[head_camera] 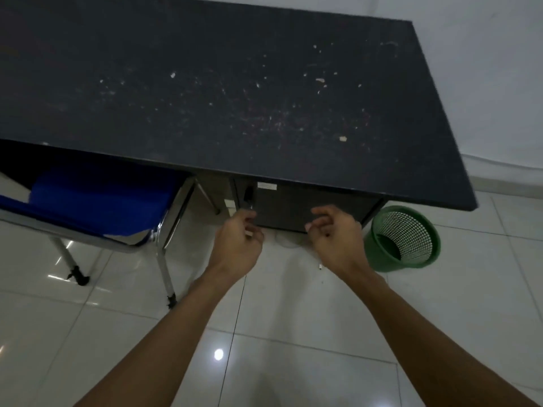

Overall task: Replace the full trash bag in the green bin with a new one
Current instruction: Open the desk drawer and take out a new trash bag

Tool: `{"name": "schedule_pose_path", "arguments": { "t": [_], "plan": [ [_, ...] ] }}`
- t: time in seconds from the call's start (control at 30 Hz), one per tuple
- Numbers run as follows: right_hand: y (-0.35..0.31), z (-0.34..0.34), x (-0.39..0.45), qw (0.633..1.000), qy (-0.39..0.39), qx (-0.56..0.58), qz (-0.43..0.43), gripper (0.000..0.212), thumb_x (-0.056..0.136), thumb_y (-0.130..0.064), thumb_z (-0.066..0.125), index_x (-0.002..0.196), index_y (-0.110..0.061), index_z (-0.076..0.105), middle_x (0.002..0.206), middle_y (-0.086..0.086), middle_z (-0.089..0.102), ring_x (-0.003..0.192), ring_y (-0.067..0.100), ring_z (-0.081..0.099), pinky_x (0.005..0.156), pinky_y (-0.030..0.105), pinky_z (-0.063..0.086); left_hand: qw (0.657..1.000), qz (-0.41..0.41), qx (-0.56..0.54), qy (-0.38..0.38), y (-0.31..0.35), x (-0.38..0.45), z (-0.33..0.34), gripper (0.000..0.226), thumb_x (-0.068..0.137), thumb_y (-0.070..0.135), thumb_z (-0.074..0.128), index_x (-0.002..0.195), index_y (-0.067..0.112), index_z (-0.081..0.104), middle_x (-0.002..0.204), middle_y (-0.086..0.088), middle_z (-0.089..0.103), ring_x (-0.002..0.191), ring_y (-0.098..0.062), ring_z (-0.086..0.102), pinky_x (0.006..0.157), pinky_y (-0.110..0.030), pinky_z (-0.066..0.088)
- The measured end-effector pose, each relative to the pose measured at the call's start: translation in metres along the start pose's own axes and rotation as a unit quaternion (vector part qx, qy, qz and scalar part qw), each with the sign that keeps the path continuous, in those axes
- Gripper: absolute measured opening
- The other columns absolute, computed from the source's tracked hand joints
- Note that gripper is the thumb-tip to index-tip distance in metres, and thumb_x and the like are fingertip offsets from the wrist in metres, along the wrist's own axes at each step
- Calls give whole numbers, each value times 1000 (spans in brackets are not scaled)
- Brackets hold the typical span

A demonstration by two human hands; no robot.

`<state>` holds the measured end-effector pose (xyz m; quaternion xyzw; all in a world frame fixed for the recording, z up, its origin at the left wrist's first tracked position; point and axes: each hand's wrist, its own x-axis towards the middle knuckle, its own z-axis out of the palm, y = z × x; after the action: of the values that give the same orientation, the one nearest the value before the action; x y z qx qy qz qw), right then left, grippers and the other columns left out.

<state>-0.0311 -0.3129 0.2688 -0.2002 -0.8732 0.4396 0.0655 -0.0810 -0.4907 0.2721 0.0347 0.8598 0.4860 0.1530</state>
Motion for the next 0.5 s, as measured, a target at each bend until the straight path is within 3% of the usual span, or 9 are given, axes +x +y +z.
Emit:
{"name": "schedule_pose_path", "arguments": {
  "t": [0.03, 0.13, 0.27, 0.37, 0.5],
  "plan": [
    [6, 9, 7, 1000, 24, 1, -18, 22, 87, -15, 67, 109, -15, 64, 78, -6, 65, 69, 0, 62, 63, 6, 46, 1000, 15, -13, 10, -10, 11, 5, 37, 88, 0, 59, 125, 6, 55, 96, -5, 64, 95, -24, 64, 89, -40, 54],
    [23, 32, 28, 991, 107, 2, -82, 19, 87, -24, 68, 104, -17, 66, 81, -7, 66, 74, 4, 63, 69, 17, 52, 994, 88, 16, 67, -34, 37, 17, 35, 90, 6, 60, 125, 11, 55, 95, -2, 67, 89, -11, 63, 81, -22, 53],
    [39, 50, 52, 967, 197, 0, -161, 24, 85, -36, 67, 100, -18, 66, 84, -7, 67, 77, 6, 65, 70, 27, 56, 980, 174, 1, 97, -58, 56, 30, 39, 92, 8, 58, 130, 13, 51, 95, 1, 65, 88, -8, 63, 76, -23, 53],
    [43, 53, 56, 958, 216, -25, -190, 32, 85, -41, 66, 106, -18, 65, 91, -5, 67, 82, 9, 64, 72, 32, 57, 971, 212, 21, 107, -70, 56, 33, 38, 93, 13, 59, 130, 13, 51, 98, 1, 63, 86, -8, 62, 69, -18, 49],
    [41, 46, 50, 949, 247, -45, -192, 36, 86, -42, 64, 113, -18, 63, 98, -3, 66, 88, 14, 64, 73, 33, 54, 962, 238, 34, 132, -74, 41, 24, 40, 92, 16, 59, 131, 15, 51, 110, -1, 62, 95, -14, 63, 71, -23, 51]
  ]
}}
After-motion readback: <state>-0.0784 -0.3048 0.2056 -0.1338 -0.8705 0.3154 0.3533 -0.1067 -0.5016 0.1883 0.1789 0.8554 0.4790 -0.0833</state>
